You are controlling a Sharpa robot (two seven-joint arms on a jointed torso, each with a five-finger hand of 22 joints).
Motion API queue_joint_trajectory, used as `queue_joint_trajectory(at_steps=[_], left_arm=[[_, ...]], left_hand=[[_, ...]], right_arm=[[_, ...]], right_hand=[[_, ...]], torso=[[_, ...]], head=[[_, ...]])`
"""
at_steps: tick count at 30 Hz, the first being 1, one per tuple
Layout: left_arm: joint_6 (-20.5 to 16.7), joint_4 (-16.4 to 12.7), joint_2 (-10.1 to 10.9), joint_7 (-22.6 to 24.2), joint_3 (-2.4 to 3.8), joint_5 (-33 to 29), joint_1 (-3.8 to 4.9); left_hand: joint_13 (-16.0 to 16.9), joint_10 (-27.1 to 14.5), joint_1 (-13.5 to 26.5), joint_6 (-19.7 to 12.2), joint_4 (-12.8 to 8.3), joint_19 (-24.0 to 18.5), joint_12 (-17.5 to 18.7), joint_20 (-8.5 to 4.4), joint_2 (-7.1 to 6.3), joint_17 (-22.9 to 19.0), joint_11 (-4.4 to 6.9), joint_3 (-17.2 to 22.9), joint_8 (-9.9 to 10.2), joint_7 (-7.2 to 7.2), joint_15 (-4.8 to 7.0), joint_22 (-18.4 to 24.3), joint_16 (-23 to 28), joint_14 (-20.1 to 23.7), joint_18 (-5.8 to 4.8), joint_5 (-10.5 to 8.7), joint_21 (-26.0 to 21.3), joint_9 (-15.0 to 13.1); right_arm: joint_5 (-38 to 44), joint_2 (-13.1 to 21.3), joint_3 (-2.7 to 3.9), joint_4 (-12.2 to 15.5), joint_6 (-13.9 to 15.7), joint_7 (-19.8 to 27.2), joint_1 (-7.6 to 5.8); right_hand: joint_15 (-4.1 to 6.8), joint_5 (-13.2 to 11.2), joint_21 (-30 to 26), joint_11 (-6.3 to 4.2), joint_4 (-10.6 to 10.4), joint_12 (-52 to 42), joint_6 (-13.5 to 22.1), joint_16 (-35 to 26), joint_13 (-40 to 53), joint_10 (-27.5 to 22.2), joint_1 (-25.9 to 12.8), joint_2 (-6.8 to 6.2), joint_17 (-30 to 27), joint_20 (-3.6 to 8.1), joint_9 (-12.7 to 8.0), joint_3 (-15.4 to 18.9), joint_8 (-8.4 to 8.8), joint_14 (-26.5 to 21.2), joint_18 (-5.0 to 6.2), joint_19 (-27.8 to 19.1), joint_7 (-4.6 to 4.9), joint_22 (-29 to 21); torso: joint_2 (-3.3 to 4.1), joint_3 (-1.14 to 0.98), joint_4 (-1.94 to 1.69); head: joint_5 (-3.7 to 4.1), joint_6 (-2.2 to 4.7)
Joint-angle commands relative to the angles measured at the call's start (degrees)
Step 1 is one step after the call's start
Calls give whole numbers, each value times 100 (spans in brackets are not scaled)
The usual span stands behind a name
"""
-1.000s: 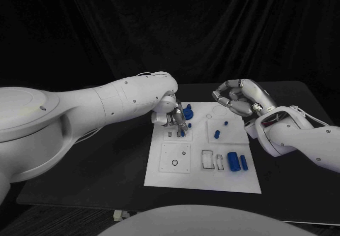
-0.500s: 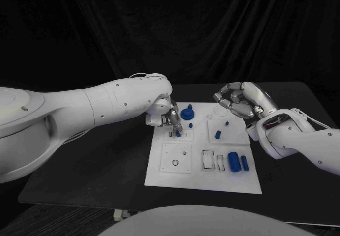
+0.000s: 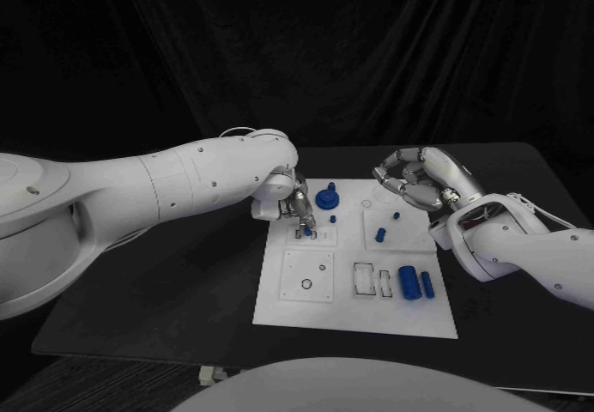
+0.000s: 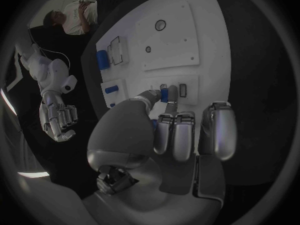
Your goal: Assemble the parts on the task board
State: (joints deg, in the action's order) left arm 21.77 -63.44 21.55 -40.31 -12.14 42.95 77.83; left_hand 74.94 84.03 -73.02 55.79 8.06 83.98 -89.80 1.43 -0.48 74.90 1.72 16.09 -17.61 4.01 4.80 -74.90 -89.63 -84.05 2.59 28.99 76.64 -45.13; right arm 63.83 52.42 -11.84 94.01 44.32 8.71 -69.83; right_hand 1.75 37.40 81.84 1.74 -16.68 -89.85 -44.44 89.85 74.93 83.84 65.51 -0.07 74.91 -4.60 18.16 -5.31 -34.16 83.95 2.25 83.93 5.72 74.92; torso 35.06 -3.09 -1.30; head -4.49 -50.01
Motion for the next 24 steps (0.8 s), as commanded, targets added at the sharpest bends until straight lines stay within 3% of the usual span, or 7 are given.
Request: queue_joint_trajectory(at_steps=[1,24], left_arm=[[-114,-20,-9,-227,4,51,16],[-164,-90,-2,-218,4,9,14]], left_hand=[[1506,597,77,33,-931,251,-20,19,8,1510,-29,970,-30,-70,-11,-1156,-37,-595,4,-38,-30,-14],[1506,597,116,43,-935,248,-20,14,-6,1510,-20,1009,-43,-80,-5,-1154,-37,-595,5,-65,-40,-32]], right_arm=[[41,5,4,7,-28,-107,15],[41,1,4,5,-35,-134,19]], right_hand=[[25,-27,-13,-27,5,-15,4,15,1507,616,73,6,1509,26,-9,-40,-17,605,12,92,-12,1194],[23,-32,-43,-26,11,-15,12,15,1507,616,104,12,1509,25,-14,-58,-19,605,20,72,-12,1183]], torso=[[11,5,0],[9,7,2]], head=[[-12,1],[-9,1]])
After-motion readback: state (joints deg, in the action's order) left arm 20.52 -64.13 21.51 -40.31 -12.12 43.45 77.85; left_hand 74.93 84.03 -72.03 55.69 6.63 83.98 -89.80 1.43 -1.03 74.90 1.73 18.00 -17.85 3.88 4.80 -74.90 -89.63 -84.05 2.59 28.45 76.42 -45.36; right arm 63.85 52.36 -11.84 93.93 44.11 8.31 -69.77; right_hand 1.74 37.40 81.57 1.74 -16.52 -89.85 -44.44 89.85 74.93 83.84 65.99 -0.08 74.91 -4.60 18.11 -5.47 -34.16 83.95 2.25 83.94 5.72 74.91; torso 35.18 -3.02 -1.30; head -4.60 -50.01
